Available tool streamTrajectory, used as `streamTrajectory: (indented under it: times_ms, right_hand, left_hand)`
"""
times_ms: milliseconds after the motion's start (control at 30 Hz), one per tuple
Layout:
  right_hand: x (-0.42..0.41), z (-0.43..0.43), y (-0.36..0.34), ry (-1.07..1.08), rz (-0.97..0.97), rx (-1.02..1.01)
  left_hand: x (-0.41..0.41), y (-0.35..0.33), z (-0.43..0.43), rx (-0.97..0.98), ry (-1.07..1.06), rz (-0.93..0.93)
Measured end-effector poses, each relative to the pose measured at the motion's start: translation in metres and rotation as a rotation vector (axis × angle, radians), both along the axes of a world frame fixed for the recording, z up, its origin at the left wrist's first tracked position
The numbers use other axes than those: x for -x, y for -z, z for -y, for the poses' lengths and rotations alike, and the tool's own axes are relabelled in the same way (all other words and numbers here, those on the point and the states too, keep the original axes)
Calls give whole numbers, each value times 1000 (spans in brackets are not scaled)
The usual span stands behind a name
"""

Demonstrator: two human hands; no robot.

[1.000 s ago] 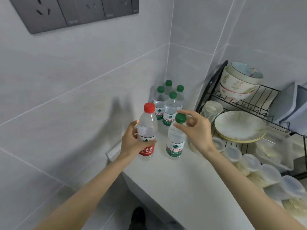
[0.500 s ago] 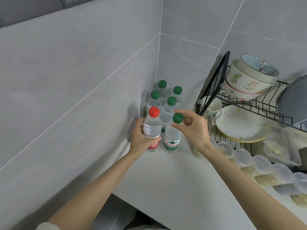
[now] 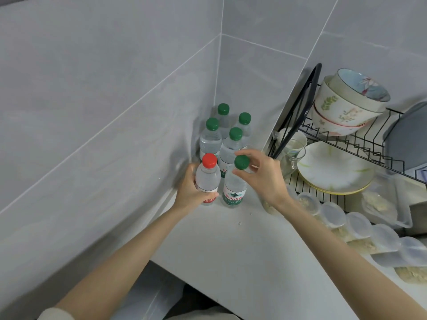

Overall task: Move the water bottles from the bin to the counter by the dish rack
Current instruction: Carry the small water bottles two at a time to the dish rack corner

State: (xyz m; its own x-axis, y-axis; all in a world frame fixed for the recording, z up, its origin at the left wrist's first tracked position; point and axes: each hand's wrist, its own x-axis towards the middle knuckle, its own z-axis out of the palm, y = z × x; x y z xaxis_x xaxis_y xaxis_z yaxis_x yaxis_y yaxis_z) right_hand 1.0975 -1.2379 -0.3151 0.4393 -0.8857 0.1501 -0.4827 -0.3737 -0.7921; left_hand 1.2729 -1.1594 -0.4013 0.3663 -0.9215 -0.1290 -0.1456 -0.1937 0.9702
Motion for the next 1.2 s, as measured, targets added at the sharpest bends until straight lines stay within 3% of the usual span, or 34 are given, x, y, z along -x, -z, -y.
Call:
streamTrajectory:
  times_ms: [267,367,500,667,1200]
  right_hand:
    - [14,18,-22,-245,-414,171]
    - [7,23,-38,-300,-538,222]
    - [3,26,-49,-350,-638,243]
    - [9,34,-56,-264,-673,255]
    - [-13,89,-72,-82,-865,278]
  left_hand:
    - [-2,-39,-10,99,-36,-62]
    - [-9,-70,-9,183,16,59]
    - [-13,-102,-4,181,118,357]
    - [-14,-110,-1,127,214,542]
    - [-18,-109,4,68,204,608]
